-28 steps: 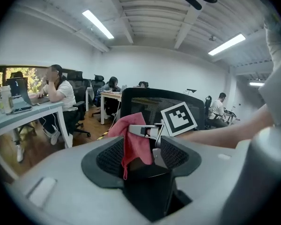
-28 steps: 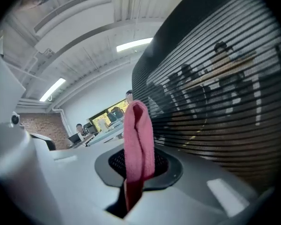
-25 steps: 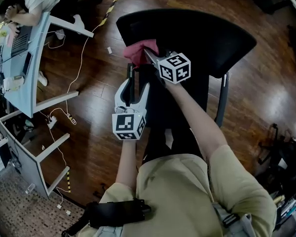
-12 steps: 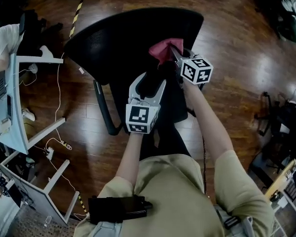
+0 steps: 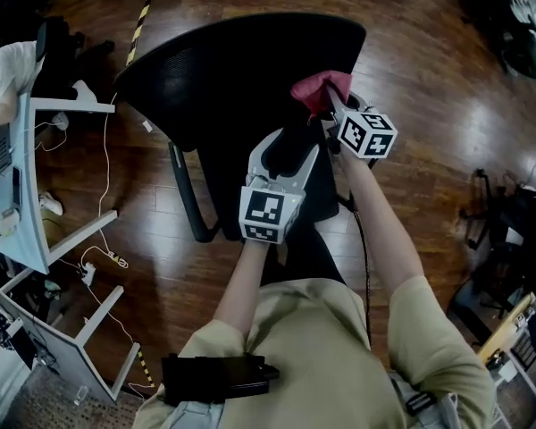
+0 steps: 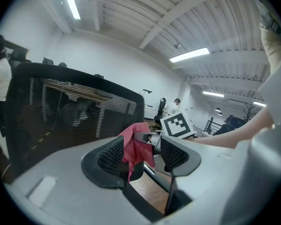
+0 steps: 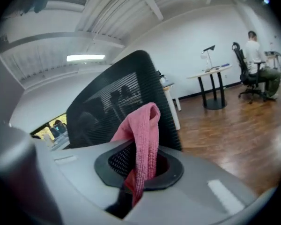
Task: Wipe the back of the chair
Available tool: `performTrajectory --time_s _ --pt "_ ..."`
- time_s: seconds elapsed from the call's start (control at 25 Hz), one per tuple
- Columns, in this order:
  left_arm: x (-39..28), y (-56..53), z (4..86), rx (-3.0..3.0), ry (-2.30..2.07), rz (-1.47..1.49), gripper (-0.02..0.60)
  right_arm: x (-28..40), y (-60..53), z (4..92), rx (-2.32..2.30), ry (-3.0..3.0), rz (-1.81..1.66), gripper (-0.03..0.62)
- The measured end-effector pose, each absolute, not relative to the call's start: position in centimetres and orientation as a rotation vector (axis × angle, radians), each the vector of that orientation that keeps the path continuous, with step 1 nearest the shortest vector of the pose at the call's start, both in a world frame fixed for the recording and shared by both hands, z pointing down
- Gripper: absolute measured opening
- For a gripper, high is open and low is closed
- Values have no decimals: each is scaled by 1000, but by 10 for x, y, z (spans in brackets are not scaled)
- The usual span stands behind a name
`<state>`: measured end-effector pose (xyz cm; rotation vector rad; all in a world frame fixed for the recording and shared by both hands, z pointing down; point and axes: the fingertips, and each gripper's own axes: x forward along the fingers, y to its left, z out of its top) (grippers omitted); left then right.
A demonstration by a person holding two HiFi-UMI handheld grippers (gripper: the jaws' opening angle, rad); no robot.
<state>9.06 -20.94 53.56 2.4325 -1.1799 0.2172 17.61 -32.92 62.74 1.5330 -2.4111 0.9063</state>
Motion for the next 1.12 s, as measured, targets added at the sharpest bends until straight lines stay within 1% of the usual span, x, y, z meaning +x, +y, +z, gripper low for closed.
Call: performTrajectory --time_s 0.12,0.32,0.44,0.52,0.6,0.72,0.84,0.96,1.12 --pt "43 -207 548 2331 -1298 224 236 112 -315 635 1311 -2514 926 17" --pt "-59 -196 557 2172 -1528 247 236 -47 -285 644 846 -2679 913 17" --pt "-121 -182 552 2092 -1664 275 236 -132 -271 644 645 -2736 918 17" --pt "-156 -172 549 2041 -1741 294 236 -175 -266 643 571 -2753 922 17" --pt "-183 -163 547 2004 -1791 311 236 -202 -267 645 551 -2751 927 17" --pt "-205 -157 545 1960 -1815 290 236 -211 -276 652 578 -2716 960 17" --pt "-201 -160 544 1965 -1786 252 236 -187 -287 658 646 -2687 981 18" --pt "-169 -171 551 2026 -1696 250 236 -130 -302 667 797 -2635 1000 18" --pt "-96 -191 560 2145 -1515 241 236 -29 -317 671 1023 -2554 987 18"
